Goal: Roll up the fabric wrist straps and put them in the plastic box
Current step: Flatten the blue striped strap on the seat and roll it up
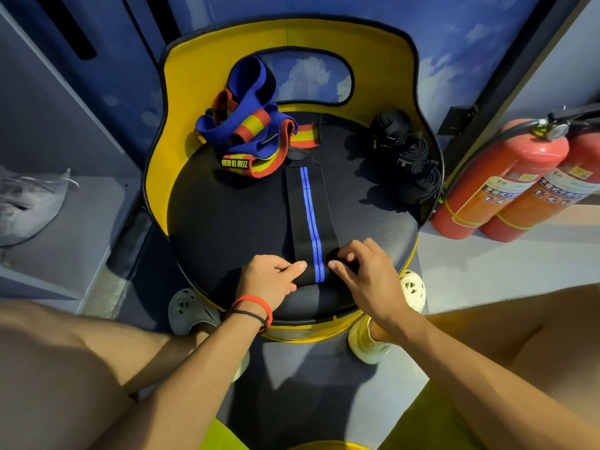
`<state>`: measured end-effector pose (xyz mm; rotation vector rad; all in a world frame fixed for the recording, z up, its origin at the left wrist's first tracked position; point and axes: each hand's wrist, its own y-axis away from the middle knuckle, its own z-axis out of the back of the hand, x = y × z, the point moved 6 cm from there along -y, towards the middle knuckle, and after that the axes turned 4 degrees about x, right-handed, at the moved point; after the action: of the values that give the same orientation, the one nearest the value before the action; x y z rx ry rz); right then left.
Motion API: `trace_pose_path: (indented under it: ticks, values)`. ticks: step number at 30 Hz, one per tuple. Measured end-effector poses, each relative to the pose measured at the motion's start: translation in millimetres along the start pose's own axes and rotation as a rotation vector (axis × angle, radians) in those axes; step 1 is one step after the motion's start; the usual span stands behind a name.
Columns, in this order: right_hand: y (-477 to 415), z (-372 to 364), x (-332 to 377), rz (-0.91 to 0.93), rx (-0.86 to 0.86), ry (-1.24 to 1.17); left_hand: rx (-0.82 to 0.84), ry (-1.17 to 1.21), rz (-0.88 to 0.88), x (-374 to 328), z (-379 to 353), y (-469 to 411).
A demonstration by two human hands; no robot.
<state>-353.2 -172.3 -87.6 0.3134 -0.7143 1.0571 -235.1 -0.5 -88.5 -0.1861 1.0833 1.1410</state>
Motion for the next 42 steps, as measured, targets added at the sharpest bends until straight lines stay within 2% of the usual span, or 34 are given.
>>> trace_pose_path:
  ticks: [6, 9, 12, 15, 20, 22, 29, 34, 39, 42]
  values:
    - [4, -4, 11, 0.194, -0.036, 0.089, -0.101, -0.007, -0.039, -3, 1, -2]
    - [14, -11, 8, 0.228, 0.037, 0.203, -0.238, -0.084, -0.252, -13, 5, -3]
    - [18, -10, 10, 0.21, 0.041, 0.319, -0.248, -0.265, -0.525, -28, -6, 1]
    - [14, -8, 15, 0.207, 0.017, 0.414, -0.217, -0.361, -0.57, -29, -15, -2]
    - [10, -13, 17, 0.184, 0.05, 0.492, -0.114, -0.558, -0.48, -36, -16, -9]
    - [6, -11, 18, 0.166, 0.036, 0.492, -0.098, -0.562, -0.447, -37, -15, -12]
    - [-7, -6, 17, 0.056, 0.052, 0.437, -0.211, -0.213, -0.353, -27, -4, -16]
    - [-18, -16, 20, -0.058, 0.091, 0.349, -0.123, -0.11, -0.263, -16, -3, -12]
    - [-23, -5, 18, -0.225, 0.032, 0.019, -0.218, 0.033, -0.194, -17, -3, -13]
    - [-22, -2, 13, -0.291, 0.014, -0.067, -0.223, 0.088, -0.102, -18, -7, -9]
